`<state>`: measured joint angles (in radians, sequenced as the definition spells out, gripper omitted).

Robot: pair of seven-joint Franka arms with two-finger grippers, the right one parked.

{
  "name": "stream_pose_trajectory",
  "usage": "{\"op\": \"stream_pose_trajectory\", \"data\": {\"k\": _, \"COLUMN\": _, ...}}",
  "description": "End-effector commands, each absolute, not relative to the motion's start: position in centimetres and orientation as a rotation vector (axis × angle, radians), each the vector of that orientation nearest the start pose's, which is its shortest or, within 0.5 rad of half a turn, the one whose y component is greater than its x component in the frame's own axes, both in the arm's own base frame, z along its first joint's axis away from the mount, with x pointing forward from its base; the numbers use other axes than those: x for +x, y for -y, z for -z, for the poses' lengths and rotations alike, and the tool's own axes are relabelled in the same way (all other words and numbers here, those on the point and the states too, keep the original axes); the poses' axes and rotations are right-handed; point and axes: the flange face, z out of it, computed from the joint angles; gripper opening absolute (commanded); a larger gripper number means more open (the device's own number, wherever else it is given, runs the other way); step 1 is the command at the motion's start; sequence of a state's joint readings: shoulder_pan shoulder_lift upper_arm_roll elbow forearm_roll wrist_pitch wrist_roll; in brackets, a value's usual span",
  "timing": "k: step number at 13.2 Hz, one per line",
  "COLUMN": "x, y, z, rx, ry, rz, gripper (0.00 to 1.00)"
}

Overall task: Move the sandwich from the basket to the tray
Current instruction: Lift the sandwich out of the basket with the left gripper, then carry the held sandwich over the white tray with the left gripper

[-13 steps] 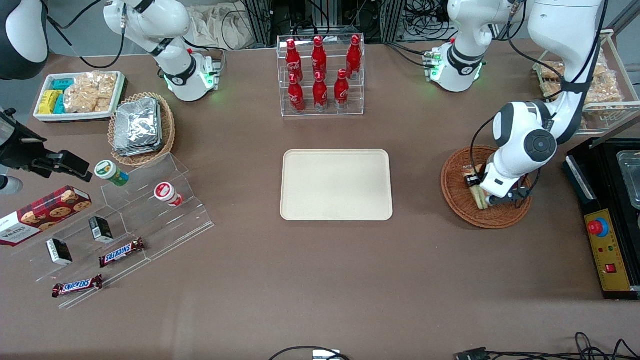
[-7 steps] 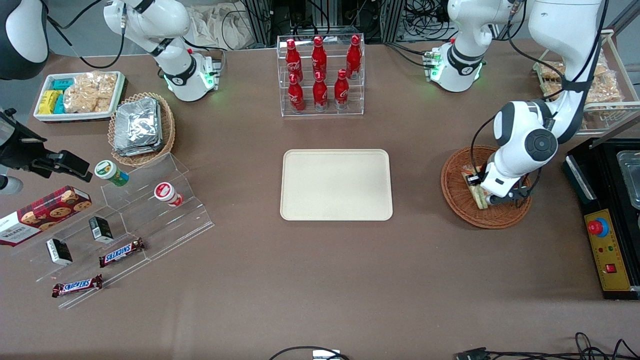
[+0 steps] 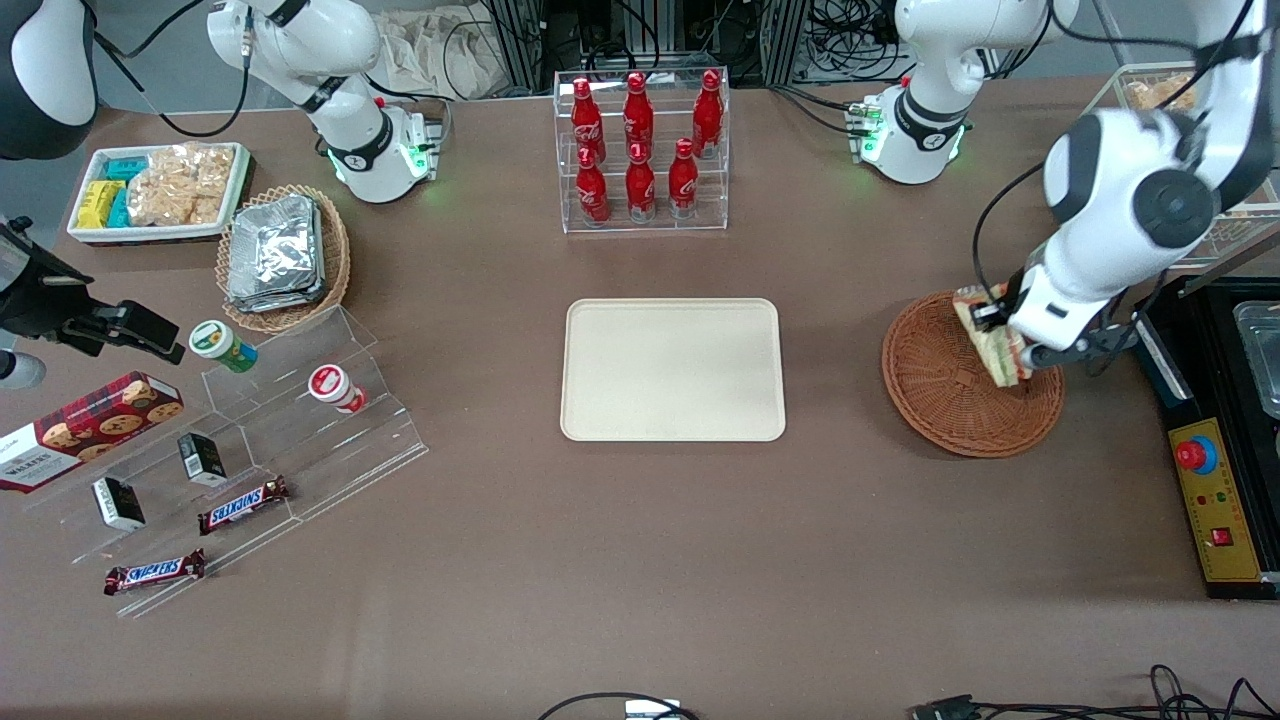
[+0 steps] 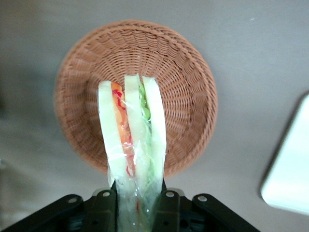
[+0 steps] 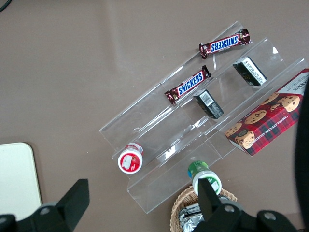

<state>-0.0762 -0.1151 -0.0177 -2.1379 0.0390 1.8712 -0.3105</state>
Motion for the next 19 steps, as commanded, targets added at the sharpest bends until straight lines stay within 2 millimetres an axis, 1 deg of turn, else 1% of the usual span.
{"op": "stream_pose_trajectory", "data": {"k": 1, "x": 51.2, "y": 6.0, "z": -52.8, "rx": -3.037, "ry": 0.291, "rz": -0.248, "gripper": 0.26}}
{"op": "stream_pose_trajectory", "data": {"k": 3, "x": 51.8, "y": 8.4, "z": -57.2, "rx": -3.044, "ry": 0.231, "rz": -0.231, "gripper": 0.27}}
{"op": "stream_pose_trajectory", "data": {"k": 4, "x": 52.0, "y": 10.0, "z": -58.5, "rx": -3.05, "ry": 0.203, "rz": -0.227, "gripper": 0.31}}
{"op": "stream_pose_trajectory", "data": {"k": 5, "x": 52.1, "y": 11.4, "z": -59.2, "rx": -3.049, "ry": 0.182, "rz": -0.237, "gripper": 0.31}}
{"op": "stream_pose_trajectory", "data": {"k": 6, "x": 52.0, "y": 13.6, "z": -59.2, "rx": -3.044, "ry": 0.175, "rz": -0.234, "gripper": 0.31}}
{"op": "stream_pose_trajectory", "data": {"k": 7, "x": 51.7, "y": 16.0, "z": -58.9, "rx": -3.034, "ry": 0.213, "rz": -0.231, "gripper": 0.31}}
{"op": "stream_pose_trajectory", "data": {"k": 8, "x": 51.7, "y": 19.0, "z": -57.9, "rx": -3.037, "ry": 0.23, "rz": -0.253, "gripper": 0.31}}
{"op": "stream_pose_trajectory", "data": {"k": 9, "x": 51.4, "y": 22.4, "z": -57.1, "rx": -3.052, "ry": 0.253, "rz": -0.28, "gripper": 0.31}}
{"op": "stream_pose_trajectory", "data": {"k": 10, "x": 51.7, "y": 25.5, "z": -56.0, "rx": -3.056, "ry": 0.324, "rz": -0.282, "gripper": 0.31}}
{"op": "stream_pose_trajectory", "data": {"k": 11, "x": 51.7, "y": 28.7, "z": -55.3, "rx": -3.065, "ry": 0.394, "rz": -0.253, "gripper": 0.31}}
{"op": "stream_pose_trajectory", "data": {"k": 12, "x": 51.1, "y": 31.9, "z": -54.3, "rx": -3.081, "ry": 0.416, "rz": -0.239, "gripper": 0.31}}
{"op": "stream_pose_trajectory", "data": {"k": 13, "x": 50.5, "y": 34.3, "z": -52.9, "rx": -3.096, "ry": 0.421, "rz": -0.233, "gripper": 0.31}}
{"op": "stream_pose_trajectory", "data": {"k": 14, "x": 49.9, "y": 35.7, "z": -50.8, "rx": -3.077, "ry": 0.406, "rz": -0.235, "gripper": 0.31}}
{"op": "stream_pose_trajectory", "data": {"k": 15, "x": 49.1, "y": 36.7, "z": -48.2, "rx": -3.042, "ry": 0.352, "rz": -0.215, "gripper": 0.31}}
{"op": "stream_pose_trajectory", "data": {"k": 16, "x": 47.9, "y": 37.9, "z": -45.0, "rx": -3.021, "ry": 0.28, "rz": -0.186, "gripper": 0.31}}
{"op": "stream_pose_trajectory", "data": {"k": 17, "x": 47.2, "y": 38.2, "z": -41.8, "rx": -3.029, "ry": 0.257, "rz": -0.174, "gripper": 0.31}}
{"op": "stream_pose_trajectory", "data": {"k": 19, "x": 46.4, "y": 37.4, "z": -36.0, "rx": -3.072, "ry": 0.24, "rz": -0.145, "gripper": 0.31}}
